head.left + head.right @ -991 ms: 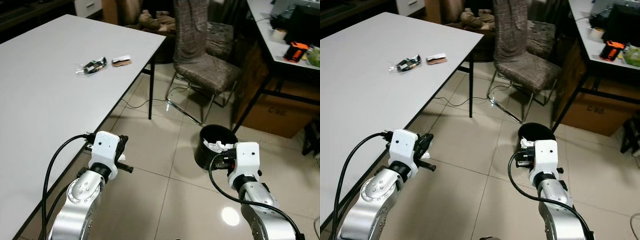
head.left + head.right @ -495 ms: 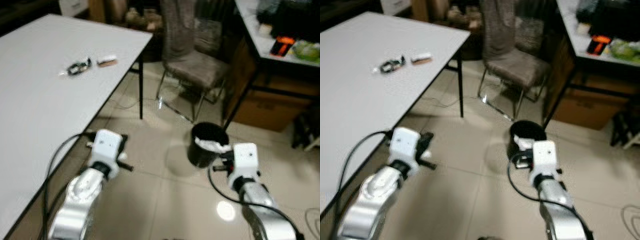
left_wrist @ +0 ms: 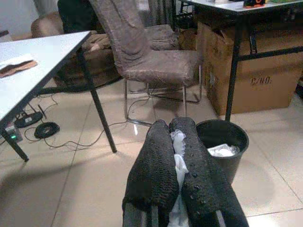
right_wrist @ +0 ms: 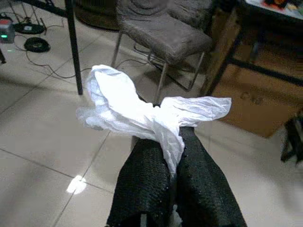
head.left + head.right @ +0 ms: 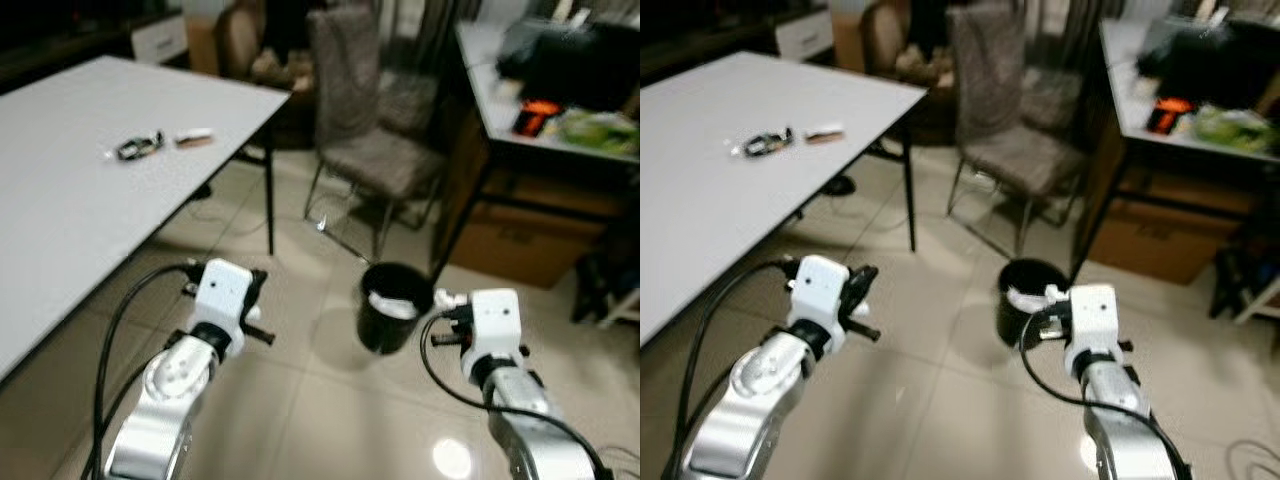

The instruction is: Picking trash to rubbish bin

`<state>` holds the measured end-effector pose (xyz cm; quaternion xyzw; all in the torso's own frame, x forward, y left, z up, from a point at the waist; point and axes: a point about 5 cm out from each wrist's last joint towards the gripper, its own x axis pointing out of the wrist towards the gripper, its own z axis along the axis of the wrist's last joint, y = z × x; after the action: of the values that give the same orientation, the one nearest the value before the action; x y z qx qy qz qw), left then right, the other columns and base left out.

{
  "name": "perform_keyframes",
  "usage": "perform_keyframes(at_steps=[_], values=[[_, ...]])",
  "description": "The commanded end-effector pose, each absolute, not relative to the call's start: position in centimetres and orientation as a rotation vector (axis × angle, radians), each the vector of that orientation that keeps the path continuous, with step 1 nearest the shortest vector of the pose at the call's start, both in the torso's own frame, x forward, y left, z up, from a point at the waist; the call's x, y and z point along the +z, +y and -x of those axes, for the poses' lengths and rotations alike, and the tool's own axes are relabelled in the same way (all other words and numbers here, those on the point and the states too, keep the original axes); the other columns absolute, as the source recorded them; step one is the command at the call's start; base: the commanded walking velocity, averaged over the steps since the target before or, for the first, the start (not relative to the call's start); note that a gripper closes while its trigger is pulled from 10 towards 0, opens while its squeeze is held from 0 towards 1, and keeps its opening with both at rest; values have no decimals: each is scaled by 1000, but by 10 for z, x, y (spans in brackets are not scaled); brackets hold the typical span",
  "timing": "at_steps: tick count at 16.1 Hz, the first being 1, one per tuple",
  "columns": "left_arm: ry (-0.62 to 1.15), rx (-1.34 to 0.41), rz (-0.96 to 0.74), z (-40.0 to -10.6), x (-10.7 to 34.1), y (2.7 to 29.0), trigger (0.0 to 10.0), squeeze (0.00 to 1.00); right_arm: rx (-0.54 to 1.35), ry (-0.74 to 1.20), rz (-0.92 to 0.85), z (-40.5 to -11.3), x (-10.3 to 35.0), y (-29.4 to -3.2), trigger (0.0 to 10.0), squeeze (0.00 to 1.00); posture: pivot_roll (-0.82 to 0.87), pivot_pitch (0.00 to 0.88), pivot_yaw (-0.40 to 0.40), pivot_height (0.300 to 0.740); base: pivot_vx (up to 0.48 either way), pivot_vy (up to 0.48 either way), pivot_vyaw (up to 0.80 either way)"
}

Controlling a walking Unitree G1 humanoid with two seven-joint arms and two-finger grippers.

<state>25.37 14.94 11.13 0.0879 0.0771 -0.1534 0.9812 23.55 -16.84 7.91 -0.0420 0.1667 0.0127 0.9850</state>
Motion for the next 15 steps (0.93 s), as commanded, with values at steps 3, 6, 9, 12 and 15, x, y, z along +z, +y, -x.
perform_keyframes(at_steps=[3,6,9,12,15], values=[[178,-313,-174,-257,111,150,10000,0,28,332,92,-236,81,-168,10000,0,-31,0,-24,740,0,480,0],[173,-313,-174,-257,111,149,10000,0,10,351,106,-236,79,-171,10000,0,-32,0,-27,740,0,0,0],[176,-320,-177,-257,109,149,10000,0,-8,365,64,-234,76,-172,10000,0,-26,0,-33,740,0,0,-533],[166,-331,-175,-258,109,148,10000,0,-7,361,66,-235,75,-172,10000,0,-24,0,-34,740,0,0,-800],[168,-339,-189,-260,104,145,10000,0,-2,362,66,-235,70,-171,10000,0,-26,0,-30,740,0,0,-800]])
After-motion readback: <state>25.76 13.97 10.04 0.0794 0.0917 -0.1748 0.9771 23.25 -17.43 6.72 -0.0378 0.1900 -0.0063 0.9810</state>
